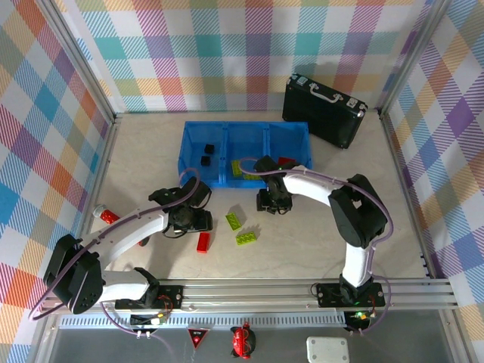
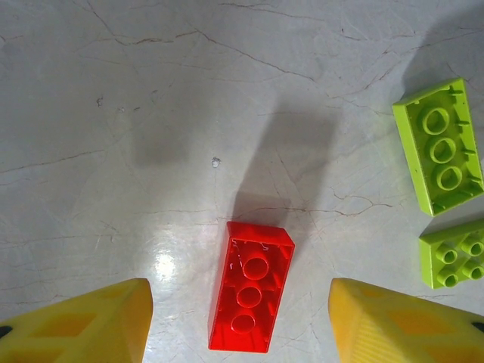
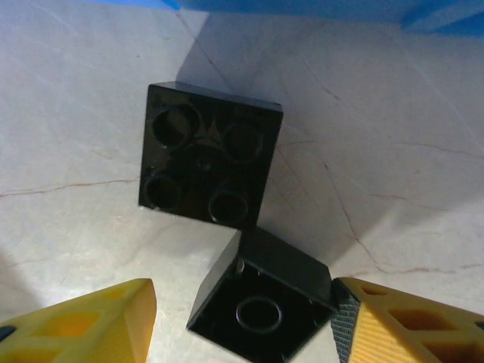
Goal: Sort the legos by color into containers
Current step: Pick up the lego from the center of the table.
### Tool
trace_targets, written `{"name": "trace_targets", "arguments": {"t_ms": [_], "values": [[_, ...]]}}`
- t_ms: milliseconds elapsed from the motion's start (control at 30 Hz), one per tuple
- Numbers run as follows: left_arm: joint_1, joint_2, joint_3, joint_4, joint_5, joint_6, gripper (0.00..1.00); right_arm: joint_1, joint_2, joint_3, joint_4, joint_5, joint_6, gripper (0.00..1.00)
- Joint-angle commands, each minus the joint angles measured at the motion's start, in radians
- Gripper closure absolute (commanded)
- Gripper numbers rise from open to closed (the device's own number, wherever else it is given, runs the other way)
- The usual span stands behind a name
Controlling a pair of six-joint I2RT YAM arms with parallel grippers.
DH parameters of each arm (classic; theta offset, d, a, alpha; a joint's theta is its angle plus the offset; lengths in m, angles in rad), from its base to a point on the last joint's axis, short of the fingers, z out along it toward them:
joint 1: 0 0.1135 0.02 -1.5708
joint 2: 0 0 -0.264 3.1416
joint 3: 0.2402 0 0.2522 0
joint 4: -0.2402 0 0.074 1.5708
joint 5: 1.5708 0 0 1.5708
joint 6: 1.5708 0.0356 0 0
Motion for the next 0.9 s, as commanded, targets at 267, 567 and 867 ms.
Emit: {"name": "trace_targets", "arguments": {"t_ms": [267, 567, 867], "values": [[-0.013, -0.042, -0.017, -0.047, -0.022, -0.011, 0.37, 0.013, 0.003, 0.004, 0.006, 0.044, 0.004, 0.46], [-0.012, -0.056, -0.019, -0.050, -0.024, -0.010, 0.38, 0.018, -0.006, 0.011, 0.003, 0.043, 0.000, 0.53], [-0.012, -0.058, -0.010, -0.051, -0.031, -0.006, 0.38, 0.032, -0.019, 0.022, -0.016, 0.044, -0.003, 0.59]]}}
